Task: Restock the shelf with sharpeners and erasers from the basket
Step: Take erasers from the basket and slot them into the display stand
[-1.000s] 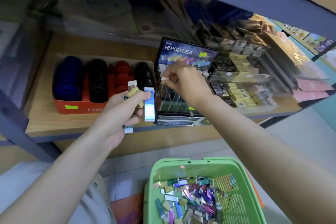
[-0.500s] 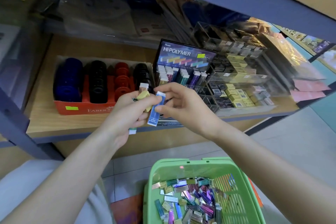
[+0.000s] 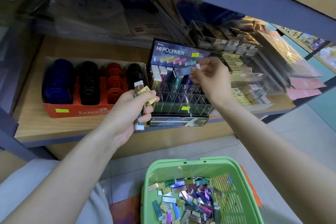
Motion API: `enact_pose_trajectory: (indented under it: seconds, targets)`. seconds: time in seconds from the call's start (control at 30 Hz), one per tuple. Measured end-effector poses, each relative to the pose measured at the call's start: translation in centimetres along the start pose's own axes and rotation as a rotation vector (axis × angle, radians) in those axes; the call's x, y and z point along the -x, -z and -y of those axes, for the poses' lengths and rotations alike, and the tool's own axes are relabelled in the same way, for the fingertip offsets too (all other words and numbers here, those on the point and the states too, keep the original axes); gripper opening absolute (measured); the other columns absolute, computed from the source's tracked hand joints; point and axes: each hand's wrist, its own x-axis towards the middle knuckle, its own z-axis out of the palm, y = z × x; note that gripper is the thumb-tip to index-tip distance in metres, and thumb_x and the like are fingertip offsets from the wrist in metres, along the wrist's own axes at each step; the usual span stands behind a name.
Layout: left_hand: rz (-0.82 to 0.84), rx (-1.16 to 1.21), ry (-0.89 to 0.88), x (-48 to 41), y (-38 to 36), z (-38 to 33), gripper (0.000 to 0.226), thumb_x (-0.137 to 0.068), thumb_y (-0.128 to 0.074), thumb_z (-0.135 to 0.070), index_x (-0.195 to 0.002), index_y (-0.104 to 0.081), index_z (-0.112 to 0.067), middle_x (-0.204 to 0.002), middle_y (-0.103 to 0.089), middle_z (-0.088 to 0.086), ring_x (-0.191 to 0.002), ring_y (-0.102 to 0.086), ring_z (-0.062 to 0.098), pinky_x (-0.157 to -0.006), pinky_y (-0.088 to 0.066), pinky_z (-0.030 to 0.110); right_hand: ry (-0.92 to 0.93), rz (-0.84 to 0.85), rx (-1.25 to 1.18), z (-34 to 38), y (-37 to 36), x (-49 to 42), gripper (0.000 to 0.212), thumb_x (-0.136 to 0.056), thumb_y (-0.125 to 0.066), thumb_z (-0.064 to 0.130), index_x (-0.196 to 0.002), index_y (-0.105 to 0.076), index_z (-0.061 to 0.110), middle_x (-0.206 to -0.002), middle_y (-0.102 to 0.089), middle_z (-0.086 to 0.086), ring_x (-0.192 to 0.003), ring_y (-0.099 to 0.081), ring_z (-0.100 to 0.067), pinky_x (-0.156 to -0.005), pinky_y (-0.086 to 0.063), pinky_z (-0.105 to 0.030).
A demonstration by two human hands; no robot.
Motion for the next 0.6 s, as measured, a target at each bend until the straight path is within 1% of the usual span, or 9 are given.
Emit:
enact_pose_trajectory:
  seconds: [0.07, 0.13, 0.2, 0.23, 0.3, 0.37, 0.4, 0.5, 0.6]
  targets:
    - [0.005, -0.014, -0.009, -0.2, 0.0, 0.0, 0.015, -0.097, -0.052, -0.019, -0.096, -0.056, -0.004, -0.068, -0.056, -0.001, -0.044, -0.036, 0.004, -0.037, -0.026, 0.013, 0.048, -0.031, 0.109, -0.4, -0.9, -0.9, 0.011, -0.089, -0.062, 0.011, -0.095, -0.053, 0.014, -0.081, -0.064, -0.004, -0.074, -0.067, -0.019, -0.075, -0.055, -0.031]
    - [0.026, -0.037, -0.011, -0.2, 0.0, 0.0, 0.023, -0.097, -0.05, -0.025, -0.101, -0.056, -0.003, -0.058, -0.058, -0.007, -0.043, -0.034, 0.004, -0.037, -0.026, 0.013, 0.11, -0.004, 0.217, -0.7, -1.7, -1.7, 0.009, -0.089, -0.064, 0.013, -0.094, -0.056, 0.015, -0.08, -0.063, -0.001, -0.076, -0.064, -0.018, -0.072, -0.052, -0.028]
    - [0.027, -0.035, -0.004, -0.2, 0.0, -0.1, 0.029, -0.098, -0.048, -0.028, -0.105, -0.055, -0.001, -0.05, -0.056, -0.01, -0.041, -0.034, 0.004, -0.036, -0.025, 0.013, 0.186, 0.072, 0.357, -1.0, -2.5, -2.3, 0.007, -0.088, -0.065, 0.013, -0.092, -0.06, 0.013, -0.077, -0.059, 0.004, -0.073, -0.058, -0.015, -0.072, -0.047, -0.025]
    - [0.015, -0.027, 0.006, -0.2, 0.1, -0.2, 0.031, -0.098, -0.047, -0.029, -0.106, -0.055, 0.0, -0.05, -0.056, -0.01, -0.04, -0.035, 0.004, -0.036, -0.024, 0.013, 0.224, 0.117, 0.417, -1.1, -2.8, -2.6, 0.006, -0.087, -0.066, 0.011, -0.089, -0.061, 0.012, -0.077, -0.059, 0.003, -0.071, -0.056, -0.014, -0.071, -0.048, -0.026]
    - [-0.025, 0.0, 0.026, -0.3, 0.1, -0.3, 0.03, -0.098, -0.048, -0.031, -0.105, -0.056, -0.003, -0.063, -0.058, -0.005, -0.042, -0.036, 0.003, -0.036, -0.023, 0.013, 0.297, 0.189, 0.501, -1.1, -3.2, -3.0, 0.007, -0.084, -0.067, 0.005, -0.084, -0.062, 0.01, -0.081, -0.062, -0.002, -0.07, -0.056, -0.014, -0.073, -0.052, -0.031]
    - [-0.054, 0.024, 0.042, -0.5, 0.2, -0.3, 0.028, -0.098, -0.049, -0.032, -0.104, -0.057, -0.006, -0.075, -0.057, 0.0, -0.046, -0.035, 0.003, -0.036, -0.022, 0.013, 0.349, 0.227, 0.56, -0.9, -3.3, -3.4, 0.005, -0.084, -0.067, 0.002, -0.087, -0.066, 0.006, -0.092, -0.067, -0.007, -0.075, -0.058, -0.014, -0.075, -0.053, -0.033]
    - [-0.058, 0.026, 0.049, -0.6, 0.3, -0.3, 0.028, -0.097, -0.049, -0.032, -0.105, -0.057, -0.007, -0.077, -0.056, 0.001, -0.047, -0.035, 0.004, -0.036, -0.021, 0.013, 0.364, 0.238, 0.589, -0.8, -3.4, -3.6, 0.007, -0.084, -0.067, 0.003, -0.09, -0.067, 0.005, -0.097, -0.068, -0.008, -0.078, -0.059, -0.015, -0.076, -0.053, -0.035]
    - [-0.029, 0.0, 0.054, -0.8, 0.4, -0.3, 0.03, -0.097, -0.049, -0.032, -0.109, -0.06, -0.006, -0.07, -0.048, -0.002, -0.042, -0.033, 0.003, -0.037, -0.019, 0.013, 0.398, 0.273, 0.69, -0.6, -3.7, -4.3, 0.01, -0.085, -0.066, 0.007, -0.095, -0.066, 0.008, -0.094, -0.069, -0.009, -0.085, -0.063, -0.025, -0.074, -0.053, -0.039]
    - [0.023, -0.019, 0.035, -0.7, 0.6, -0.4, 0.032, -0.096, -0.05, -0.03, -0.111, -0.062, -0.004, -0.062, -0.043, -0.004, -0.039, -0.032, 0.003, -0.038, -0.017, 0.014, 0.418, 0.301, 0.796, -0.8, -4.4, -4.6, 0.012, -0.084, -0.066, 0.009, -0.096, -0.065, 0.01, -0.094, -0.067, -0.009, -0.087, -0.062, -0.029, -0.072, -0.052, -0.039]
